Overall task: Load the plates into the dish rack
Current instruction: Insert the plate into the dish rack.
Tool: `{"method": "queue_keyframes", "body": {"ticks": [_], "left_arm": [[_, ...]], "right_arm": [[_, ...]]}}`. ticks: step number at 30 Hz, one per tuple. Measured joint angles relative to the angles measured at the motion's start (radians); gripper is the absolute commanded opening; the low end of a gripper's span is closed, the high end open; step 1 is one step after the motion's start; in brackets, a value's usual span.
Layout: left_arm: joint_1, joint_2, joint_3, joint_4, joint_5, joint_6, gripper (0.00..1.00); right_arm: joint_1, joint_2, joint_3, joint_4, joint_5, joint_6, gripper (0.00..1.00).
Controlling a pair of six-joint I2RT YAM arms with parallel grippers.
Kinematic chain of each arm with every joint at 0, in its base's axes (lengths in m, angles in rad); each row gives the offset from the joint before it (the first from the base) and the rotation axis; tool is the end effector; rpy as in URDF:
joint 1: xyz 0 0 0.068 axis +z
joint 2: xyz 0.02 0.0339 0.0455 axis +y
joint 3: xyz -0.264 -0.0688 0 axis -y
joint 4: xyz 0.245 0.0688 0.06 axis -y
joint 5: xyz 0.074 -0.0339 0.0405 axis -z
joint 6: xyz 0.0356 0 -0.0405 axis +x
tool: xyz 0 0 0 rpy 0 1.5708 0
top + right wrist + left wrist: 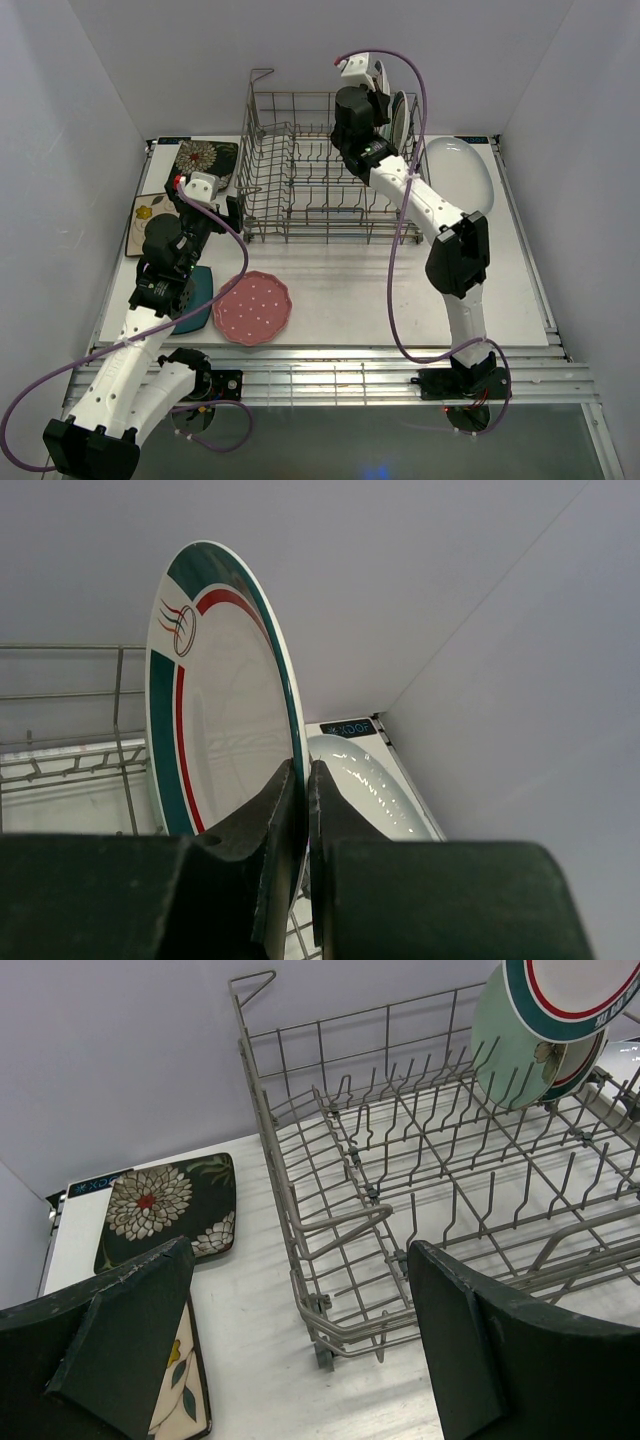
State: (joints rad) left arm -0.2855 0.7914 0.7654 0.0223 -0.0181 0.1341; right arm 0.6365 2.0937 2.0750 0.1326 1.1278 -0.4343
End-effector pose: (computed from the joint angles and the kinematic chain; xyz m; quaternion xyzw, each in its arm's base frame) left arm 0.1830 -0.0530 0.3545 0.1413 0.6942 -0.0470 0.7042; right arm 0.4104 0.2634 0.4078 0.0560 0.6874 -0.2903 0.6634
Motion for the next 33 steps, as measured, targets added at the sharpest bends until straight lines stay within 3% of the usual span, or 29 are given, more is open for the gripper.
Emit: {"method": "queue_keyframes", "body": {"ticks": [33], "left_arm": [[0.000,0.000,-0.006,0.000,0.002,0.000,0.98]], "right_arm": [[-0.006,0.261,0.085,0.161,0.006,-0.084,0.08]]}}
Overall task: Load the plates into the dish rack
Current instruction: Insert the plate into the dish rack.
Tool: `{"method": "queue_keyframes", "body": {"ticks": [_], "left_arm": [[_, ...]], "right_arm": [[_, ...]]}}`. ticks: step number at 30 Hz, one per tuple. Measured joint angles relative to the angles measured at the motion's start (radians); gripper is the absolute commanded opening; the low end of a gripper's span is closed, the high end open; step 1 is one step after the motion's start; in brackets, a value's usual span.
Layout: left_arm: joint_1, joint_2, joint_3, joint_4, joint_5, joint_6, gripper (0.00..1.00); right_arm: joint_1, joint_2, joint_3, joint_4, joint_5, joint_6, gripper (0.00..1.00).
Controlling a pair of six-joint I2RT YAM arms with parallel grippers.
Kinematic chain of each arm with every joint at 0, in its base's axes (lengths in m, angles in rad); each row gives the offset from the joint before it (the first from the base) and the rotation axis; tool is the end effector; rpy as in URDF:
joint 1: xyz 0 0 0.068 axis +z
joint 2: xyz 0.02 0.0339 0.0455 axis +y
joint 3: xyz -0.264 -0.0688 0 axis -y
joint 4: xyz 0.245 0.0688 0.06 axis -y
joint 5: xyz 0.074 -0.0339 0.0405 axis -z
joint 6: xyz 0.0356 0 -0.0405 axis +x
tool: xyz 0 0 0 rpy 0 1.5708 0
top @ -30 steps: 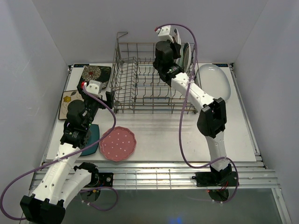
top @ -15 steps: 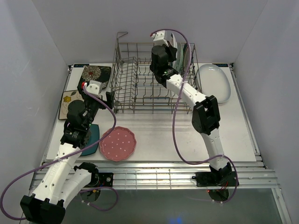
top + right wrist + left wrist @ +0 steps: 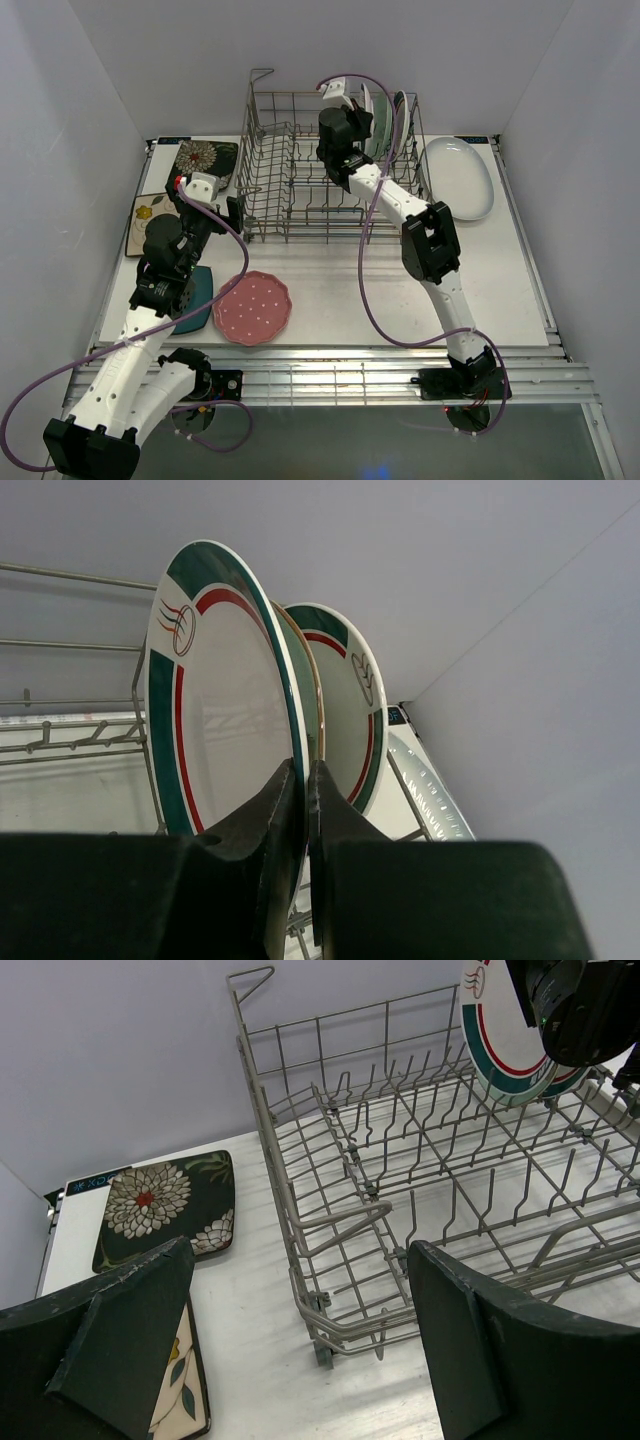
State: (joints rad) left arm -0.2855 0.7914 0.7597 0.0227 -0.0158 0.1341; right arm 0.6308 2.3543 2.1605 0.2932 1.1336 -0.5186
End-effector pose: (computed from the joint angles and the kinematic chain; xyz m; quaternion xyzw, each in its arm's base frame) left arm 0.1833 -0.0532 0.3525 0.1425 0.6958 -0.0476 0.7023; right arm 0.4607 0.2965 0.3211 0.0264 0.6916 -0.3247 0.6446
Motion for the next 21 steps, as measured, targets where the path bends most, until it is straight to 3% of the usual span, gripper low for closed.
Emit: {"method": "queue_keyframes", "body": {"ticks": [21], "left_arm": [[0.000,0.000,0.000,0.000,0.002,0.000,0.98]], "right_arm": [[-0.002,0.035,0.003,0.008,0.001,0.051,0.08]]}}
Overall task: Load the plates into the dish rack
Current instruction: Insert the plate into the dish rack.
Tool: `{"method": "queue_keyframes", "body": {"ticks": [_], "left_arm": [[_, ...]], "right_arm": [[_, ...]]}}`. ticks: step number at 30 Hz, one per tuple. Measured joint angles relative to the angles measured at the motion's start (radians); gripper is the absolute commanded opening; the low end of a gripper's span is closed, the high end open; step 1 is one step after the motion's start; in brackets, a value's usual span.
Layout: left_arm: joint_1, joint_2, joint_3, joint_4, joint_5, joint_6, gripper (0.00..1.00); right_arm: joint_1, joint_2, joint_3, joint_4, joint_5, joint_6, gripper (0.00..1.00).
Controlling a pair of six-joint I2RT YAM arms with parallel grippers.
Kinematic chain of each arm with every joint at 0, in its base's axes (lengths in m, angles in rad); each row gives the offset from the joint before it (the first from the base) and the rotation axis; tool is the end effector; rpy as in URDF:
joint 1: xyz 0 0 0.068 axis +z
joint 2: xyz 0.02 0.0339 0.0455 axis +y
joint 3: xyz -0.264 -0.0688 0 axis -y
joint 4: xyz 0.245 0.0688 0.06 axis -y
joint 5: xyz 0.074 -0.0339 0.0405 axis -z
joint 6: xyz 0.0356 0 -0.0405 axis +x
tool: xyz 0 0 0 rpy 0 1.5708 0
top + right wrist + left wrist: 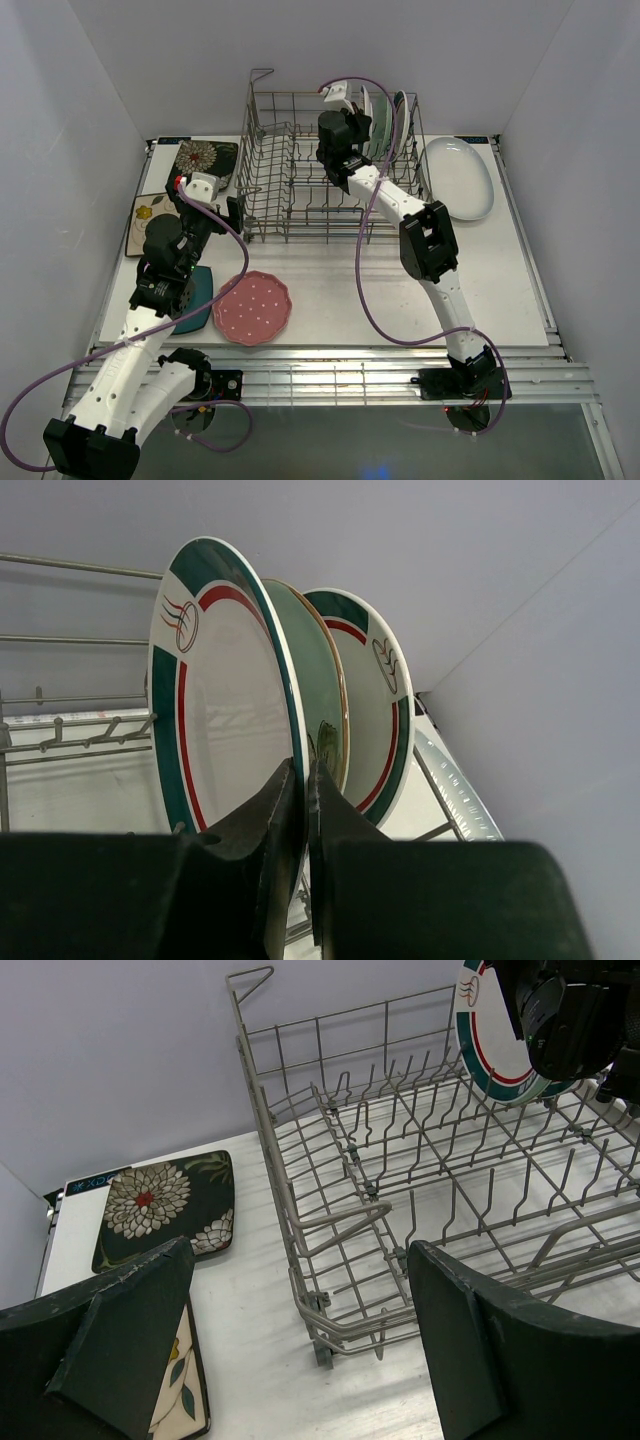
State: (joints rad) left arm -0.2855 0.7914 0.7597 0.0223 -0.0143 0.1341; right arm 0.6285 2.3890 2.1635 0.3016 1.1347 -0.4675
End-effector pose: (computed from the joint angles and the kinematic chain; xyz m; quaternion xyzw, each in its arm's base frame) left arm 0.1832 -0.0533 0.3525 0.1430 0.6959 -0.0482 0.7021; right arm 0.4669 0.2994 0.3044 0.0378 0.6946 -0.3143 0.6459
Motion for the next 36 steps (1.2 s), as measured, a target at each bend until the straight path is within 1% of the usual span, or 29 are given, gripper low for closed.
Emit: {"method": "queue_keyframes", "body": {"ticks": [18,21,26,28,32,35,36], "left_arm": [[0.000,0.000,0.000,0.000,0.000,0.000,0.98],[0.000,0.000,0.000,0.000,0.000,0.000,0.98],[0.000,0.000,0.000,0.000,0.000,0.000,0.98],[0.000,0.000,0.000,0.000,0.000,0.000,0.98],[0.000,0.000,0.000,0.000,0.000,0.000,0.98],[0.000,0.000,0.000,0.000,0.000,0.000,0.98],[0.000,0.000,0.000,0.000,0.000,0.000,0.98]], "right_arm": [[0.000,0.039,-0.008,-0.031,0.004,0.096,0.08],[0.000,0.039,-0.009,-0.032,0.004,0.109,0.12],[-0.001,0.038,-0.018,-0.034,0.010,0.139,0.15],[-0.003,0.038,-0.022,-0.036,0.013,0.154,0.18],[-0.009,0.029,-0.061,-0.060,0.015,0.187,0.20],[-0.013,0.022,-0.087,-0.071,0.016,0.211,0.26],[-0.014,0.020,-0.092,-0.075,0.016,0.214,0.26]]}}
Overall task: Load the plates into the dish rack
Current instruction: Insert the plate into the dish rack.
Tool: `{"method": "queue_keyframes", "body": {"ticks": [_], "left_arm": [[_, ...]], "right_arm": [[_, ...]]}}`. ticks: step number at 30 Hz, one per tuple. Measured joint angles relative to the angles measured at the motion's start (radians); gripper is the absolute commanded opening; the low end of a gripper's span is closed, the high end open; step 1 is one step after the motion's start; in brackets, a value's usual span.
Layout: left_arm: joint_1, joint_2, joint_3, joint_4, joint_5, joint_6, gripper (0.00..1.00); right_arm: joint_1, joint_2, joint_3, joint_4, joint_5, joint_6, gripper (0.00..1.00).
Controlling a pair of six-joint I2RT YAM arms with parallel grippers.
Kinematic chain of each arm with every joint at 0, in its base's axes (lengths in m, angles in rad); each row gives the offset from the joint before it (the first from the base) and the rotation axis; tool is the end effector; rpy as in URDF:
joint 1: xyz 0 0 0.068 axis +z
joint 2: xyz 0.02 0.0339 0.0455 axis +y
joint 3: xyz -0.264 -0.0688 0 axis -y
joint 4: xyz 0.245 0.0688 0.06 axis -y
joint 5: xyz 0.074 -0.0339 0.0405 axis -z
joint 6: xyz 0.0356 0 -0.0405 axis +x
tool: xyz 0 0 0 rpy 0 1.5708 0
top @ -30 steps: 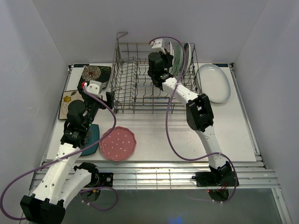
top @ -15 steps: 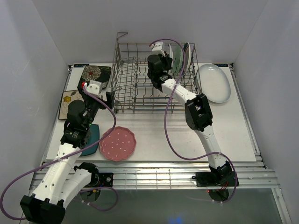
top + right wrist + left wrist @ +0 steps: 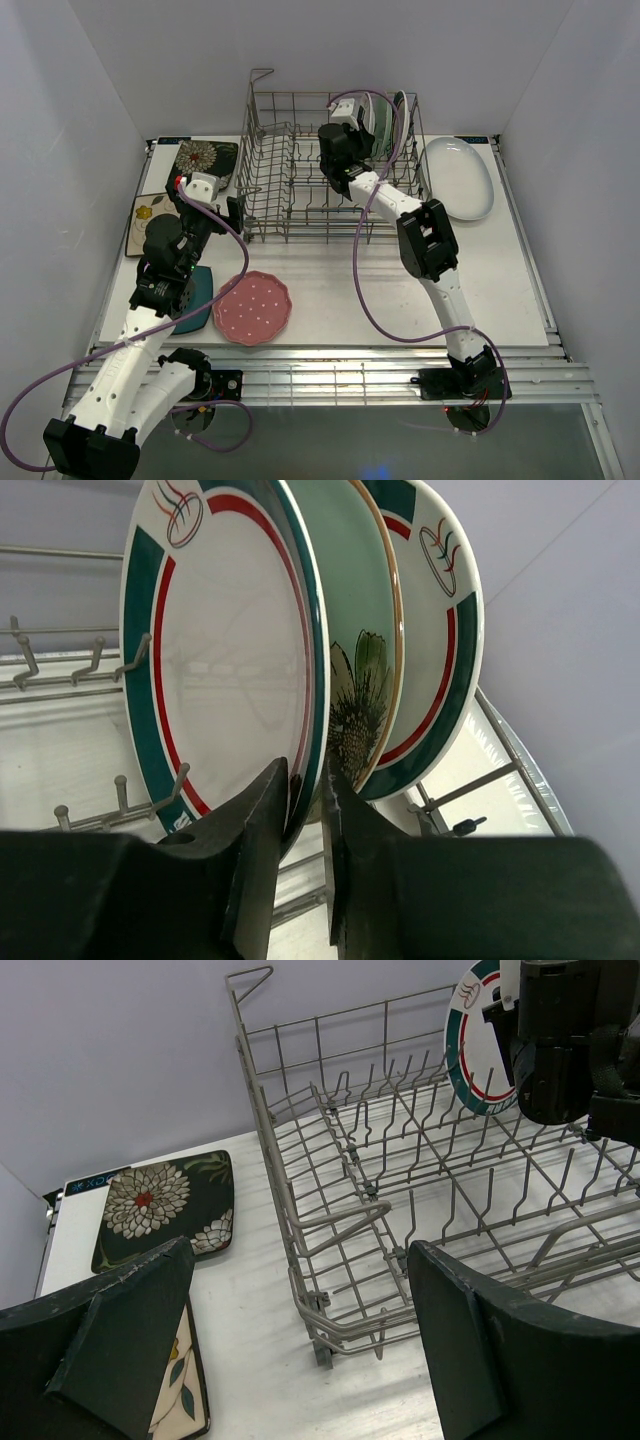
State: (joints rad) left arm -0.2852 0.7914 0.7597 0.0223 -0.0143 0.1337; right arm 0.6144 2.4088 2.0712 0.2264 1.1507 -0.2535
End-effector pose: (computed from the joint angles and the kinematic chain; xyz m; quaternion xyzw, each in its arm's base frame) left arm 0.1833 -0.0532 0.3525 0.1428 0.6959 -0.0482 0.7021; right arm 0.4724 0.2935 0.2557 0.0662 0.7199 -0.2986 0.6231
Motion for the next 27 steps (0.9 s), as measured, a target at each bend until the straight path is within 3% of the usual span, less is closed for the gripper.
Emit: {"method": "queue_keyframes", "body": {"ticks": [3,6,11,14,27], "left_arm": [[0.000,0.000,0.000,0.000,0.000,0.000,0.98],[0.000,0.000,0.000,0.000,0.000,0.000,0.98],[0.000,0.000,0.000,0.000,0.000,0.000,0.98],[0.000,0.001,0.000,0.000,0.000,0.000,0.98],[0.000,0.001,0.000,0.000,0.000,0.000,0.98]], "right_arm": [[0.000,-0.006,-0.009,-0.020,0.000,0.008,0.29],[0.000,-0.012,-0.009,-0.043,0.000,0.017,0.40],[0.001,-0.030,-0.009,-0.064,-0.002,0.028,0.50],[0.003,-0.049,-0.011,-0.071,-0.002,0.033,0.51],[0.050,-0.214,-0.131,-0.086,-0.016,0.056,0.83]]}}
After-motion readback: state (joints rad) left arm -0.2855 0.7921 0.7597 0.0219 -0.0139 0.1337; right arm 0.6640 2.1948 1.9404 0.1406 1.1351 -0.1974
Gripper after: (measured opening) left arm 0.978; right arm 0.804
